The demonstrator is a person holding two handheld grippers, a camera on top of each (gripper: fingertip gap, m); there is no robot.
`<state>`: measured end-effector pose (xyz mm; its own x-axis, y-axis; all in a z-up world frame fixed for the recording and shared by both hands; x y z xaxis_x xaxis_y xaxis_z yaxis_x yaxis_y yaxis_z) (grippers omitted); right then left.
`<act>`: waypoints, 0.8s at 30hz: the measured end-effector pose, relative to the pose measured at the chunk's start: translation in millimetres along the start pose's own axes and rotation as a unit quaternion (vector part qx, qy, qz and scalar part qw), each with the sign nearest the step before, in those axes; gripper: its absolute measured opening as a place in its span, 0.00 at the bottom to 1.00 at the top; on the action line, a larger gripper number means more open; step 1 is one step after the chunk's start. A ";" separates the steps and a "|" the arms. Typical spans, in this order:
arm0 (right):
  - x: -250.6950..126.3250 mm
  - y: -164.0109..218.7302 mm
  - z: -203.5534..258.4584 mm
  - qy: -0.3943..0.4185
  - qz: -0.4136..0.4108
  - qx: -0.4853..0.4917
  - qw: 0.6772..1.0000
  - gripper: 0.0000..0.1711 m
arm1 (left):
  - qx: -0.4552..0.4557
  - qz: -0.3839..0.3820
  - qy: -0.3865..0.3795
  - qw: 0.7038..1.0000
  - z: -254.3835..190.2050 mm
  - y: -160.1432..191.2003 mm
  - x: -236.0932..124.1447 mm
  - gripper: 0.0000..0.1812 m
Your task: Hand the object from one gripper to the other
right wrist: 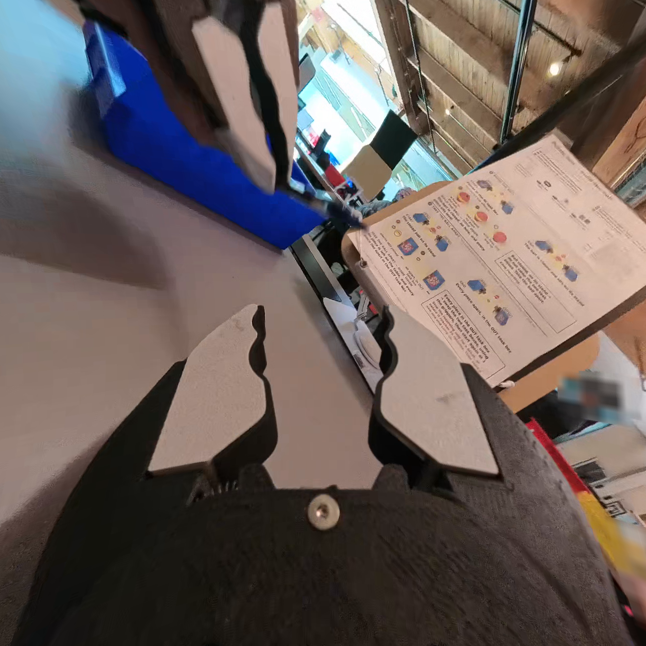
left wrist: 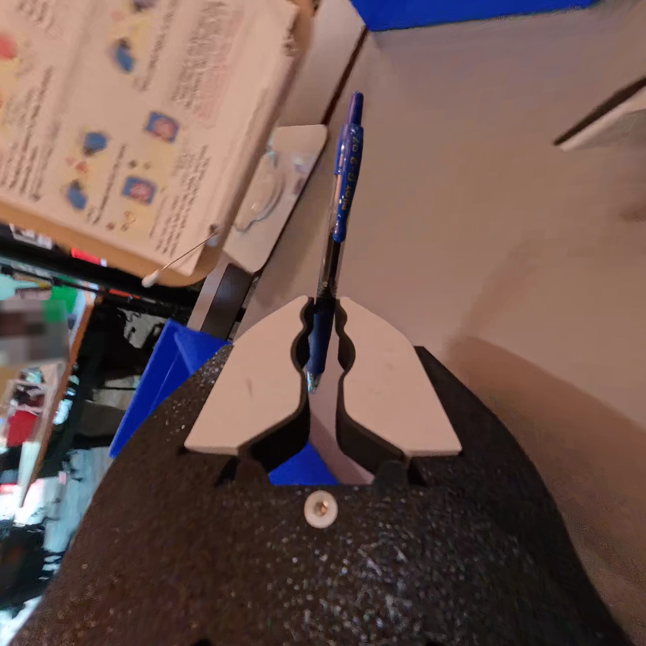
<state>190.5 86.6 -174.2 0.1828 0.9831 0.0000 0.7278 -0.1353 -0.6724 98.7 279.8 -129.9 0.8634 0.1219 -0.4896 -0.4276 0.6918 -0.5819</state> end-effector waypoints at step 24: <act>10.9 16.9 -14.1 0.018 0.017 0.157 0.987 0.06 | -0.220 -0.365 -0.100 0.899 -31.2 -6.6 -10.6 0.22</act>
<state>214.1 93.3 -175.2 0.2310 0.9730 -0.0037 0.4810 -0.1175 -0.8688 84.0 251.7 -141.2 0.9690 -0.0947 0.2282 0.2463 0.2959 -0.9229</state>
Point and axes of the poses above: each gripper's, where its closed fingertips meet, x out along the fingers, y out of its underside, z = x × y across the jaws, the point moved 9 cm from there along -x, back along the fingers
